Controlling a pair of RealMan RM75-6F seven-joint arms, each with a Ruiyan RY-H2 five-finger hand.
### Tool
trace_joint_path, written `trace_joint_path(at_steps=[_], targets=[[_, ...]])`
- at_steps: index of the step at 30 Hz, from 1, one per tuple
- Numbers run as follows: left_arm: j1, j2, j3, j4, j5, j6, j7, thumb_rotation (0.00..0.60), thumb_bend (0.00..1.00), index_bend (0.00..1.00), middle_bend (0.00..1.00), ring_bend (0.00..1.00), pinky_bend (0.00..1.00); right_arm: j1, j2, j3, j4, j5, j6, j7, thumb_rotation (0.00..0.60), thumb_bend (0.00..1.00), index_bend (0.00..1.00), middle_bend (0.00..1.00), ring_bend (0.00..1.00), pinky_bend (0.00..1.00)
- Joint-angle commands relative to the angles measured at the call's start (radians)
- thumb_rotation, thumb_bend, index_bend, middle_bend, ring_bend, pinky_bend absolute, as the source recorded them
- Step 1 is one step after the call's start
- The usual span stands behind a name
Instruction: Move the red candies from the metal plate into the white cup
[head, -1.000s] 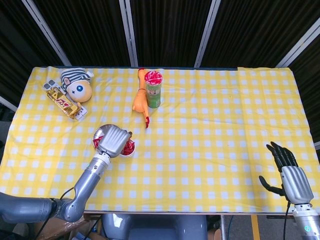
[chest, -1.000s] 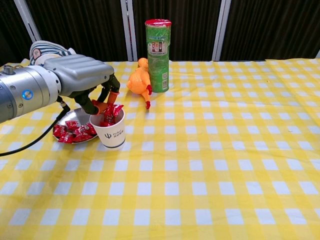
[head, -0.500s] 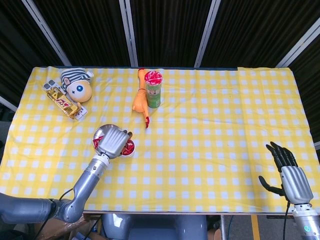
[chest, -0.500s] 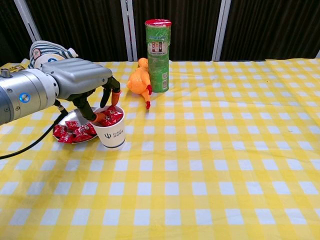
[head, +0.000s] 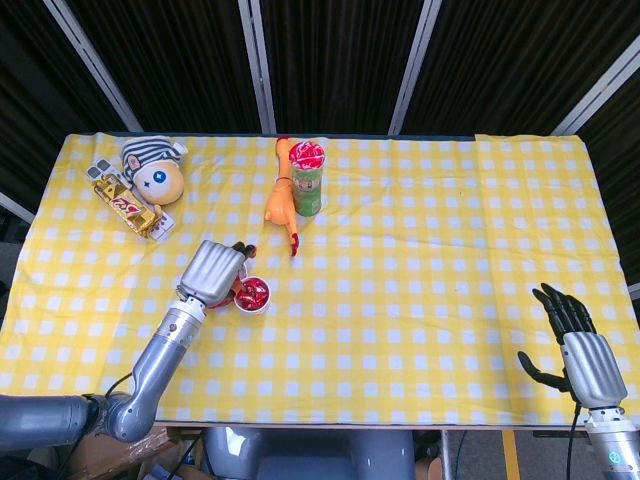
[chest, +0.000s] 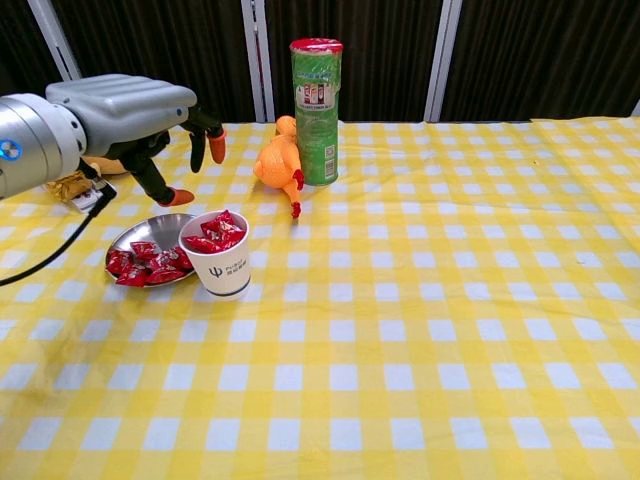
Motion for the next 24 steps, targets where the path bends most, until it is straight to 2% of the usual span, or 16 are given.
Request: trace_joint_path(at_steps=[1,6,12,17,24], targets=[[0.011,0.032,0.011,0.001,-0.023,-0.009,0.006,0.600,0.24,0.32,0.38,0.84,0.91,0.001,-0.001,0.000,0.000,0.000,-0.001,0.000,0.600,0.39,0.00,0.00,0.00,0.00],[0.028,0.057,0.039,0.017,-0.058,-0.024,0.016,0.600,0.24,0.32,0.38,0.84,0.91,0.002,-0.002,0.000,0.000,0.001,-0.004,-0.004,0.600,0.39,0.00,0.00,0.00,0.00],[0.035,0.047,0.077,0.065,-0.108,-0.058,0.042,0.600,0.24,0.32,0.37,0.84,0.91,0.002,-0.002,0.000,-0.001,0.004,-0.006,-0.007,0.600,0.39,0.00,0.00,0.00,0.00],[0.027,0.008,0.092,0.120,-0.145,-0.087,0.065,0.600,0.24,0.32,0.37,0.84,0.91,0.002,-0.003,0.000,-0.001,0.003,-0.005,-0.008,0.600,0.39,0.00,0.00,0.00,0.00],[0.025,-0.074,0.089,0.195,-0.157,-0.076,0.073,0.600,0.23,0.34,0.37,0.84,0.91,0.002,-0.001,0.000,-0.001,0.002,-0.005,-0.003,0.600,0.39,0.00,0.00,0.00,0.00]])
